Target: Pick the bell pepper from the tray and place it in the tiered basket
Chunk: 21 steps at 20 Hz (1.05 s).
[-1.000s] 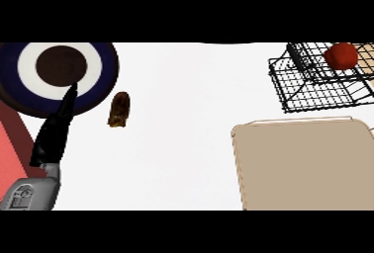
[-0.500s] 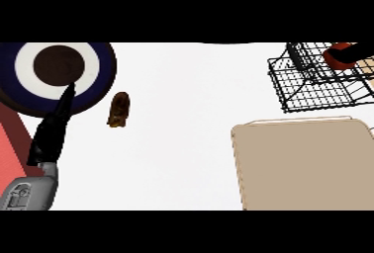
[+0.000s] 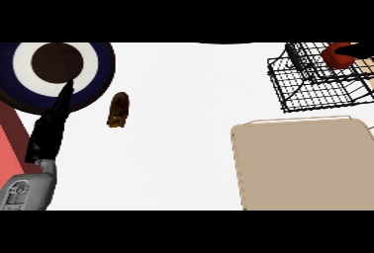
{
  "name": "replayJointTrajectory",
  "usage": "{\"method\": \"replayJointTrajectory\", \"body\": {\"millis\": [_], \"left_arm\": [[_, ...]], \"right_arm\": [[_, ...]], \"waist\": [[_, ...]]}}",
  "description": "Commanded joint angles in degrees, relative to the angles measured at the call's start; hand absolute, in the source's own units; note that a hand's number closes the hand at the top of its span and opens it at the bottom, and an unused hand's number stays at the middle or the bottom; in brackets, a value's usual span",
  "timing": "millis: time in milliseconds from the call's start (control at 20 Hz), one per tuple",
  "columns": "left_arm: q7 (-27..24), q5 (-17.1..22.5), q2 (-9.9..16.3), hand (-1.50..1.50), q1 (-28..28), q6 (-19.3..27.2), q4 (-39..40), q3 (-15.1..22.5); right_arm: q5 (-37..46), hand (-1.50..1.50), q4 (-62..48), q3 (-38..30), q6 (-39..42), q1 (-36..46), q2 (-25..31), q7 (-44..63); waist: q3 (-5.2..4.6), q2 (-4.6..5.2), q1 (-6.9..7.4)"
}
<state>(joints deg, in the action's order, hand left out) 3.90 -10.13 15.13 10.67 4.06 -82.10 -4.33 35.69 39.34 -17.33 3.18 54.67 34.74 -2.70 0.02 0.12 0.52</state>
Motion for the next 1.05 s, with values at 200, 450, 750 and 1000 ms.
{"method": "replayJointTrajectory", "body": {"millis": [200,450,750,1000], "left_arm": [[-1.33,0.08,0.92,0.00,-1.67,-1.37,-0.27,-0.82],[-1.47,-0.80,-0.40,0.00,-3.82,0.23,-1.19,-0.62],[-2.50,0.44,0.26,0.00,-3.75,-0.85,-1.85,-2.03],[0.64,0.01,1.11,0.00,0.13,-2.02,-0.23,-1.99]], "right_arm": [[-4.97,-1.50,-0.24,-6.94,2.67,2.40,8.85,3.68],[-11.84,-1.50,-0.99,-12.91,13.48,-1.33,16.04,6.26],[-15.77,-1.50,-5.53,-17.85,21.09,-10.08,24.98,-1.32],[-19.11,-1.50,-11.57,-22.34,22.23,-16.57,26.80,-12.54]], "waist": [[-0.03,-0.07,-0.28],[-0.02,-0.42,-1.31],[0.02,-0.13,-0.78],[0.08,0.10,-0.88]]}}
